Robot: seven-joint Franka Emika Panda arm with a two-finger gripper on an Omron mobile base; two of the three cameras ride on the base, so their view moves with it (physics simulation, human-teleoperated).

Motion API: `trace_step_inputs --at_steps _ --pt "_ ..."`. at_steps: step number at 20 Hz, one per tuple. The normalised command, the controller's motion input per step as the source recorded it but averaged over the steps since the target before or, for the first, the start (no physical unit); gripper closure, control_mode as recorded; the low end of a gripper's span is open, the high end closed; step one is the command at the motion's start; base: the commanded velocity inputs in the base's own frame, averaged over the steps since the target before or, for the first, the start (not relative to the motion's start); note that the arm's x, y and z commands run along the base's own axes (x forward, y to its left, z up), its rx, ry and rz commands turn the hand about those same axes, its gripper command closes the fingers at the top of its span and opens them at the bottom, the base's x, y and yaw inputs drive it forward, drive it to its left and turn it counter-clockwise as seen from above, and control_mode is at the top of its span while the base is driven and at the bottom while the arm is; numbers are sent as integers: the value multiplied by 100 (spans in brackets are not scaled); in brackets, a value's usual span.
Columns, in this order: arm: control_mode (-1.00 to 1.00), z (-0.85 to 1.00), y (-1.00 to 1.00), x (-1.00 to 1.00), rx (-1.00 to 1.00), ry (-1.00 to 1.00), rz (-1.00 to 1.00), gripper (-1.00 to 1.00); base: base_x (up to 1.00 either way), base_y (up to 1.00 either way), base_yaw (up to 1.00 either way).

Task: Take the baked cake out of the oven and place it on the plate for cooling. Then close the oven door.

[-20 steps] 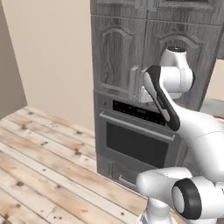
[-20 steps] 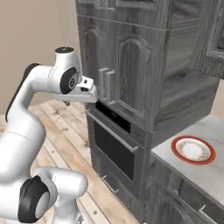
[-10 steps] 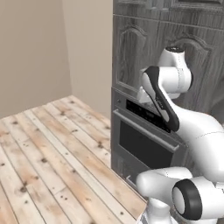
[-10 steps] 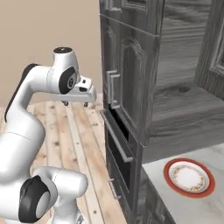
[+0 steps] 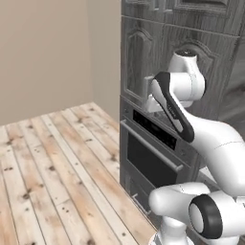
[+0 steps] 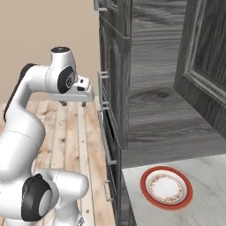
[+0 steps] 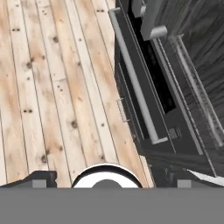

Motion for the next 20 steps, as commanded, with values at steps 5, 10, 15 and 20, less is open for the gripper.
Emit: trace_step_inputs --at_steps 5,10,15,20 --pt "100 0 0 0 0 0 0 -100 -53 -18 1" --pt "100 0 0 0 0 0 0 -100 -20 -1 -7" --pt "100 0 0 0 0 0 0 -100 1 0 -21" --pt "100 0 0 0 0 0 0 -100 12 0 -34"
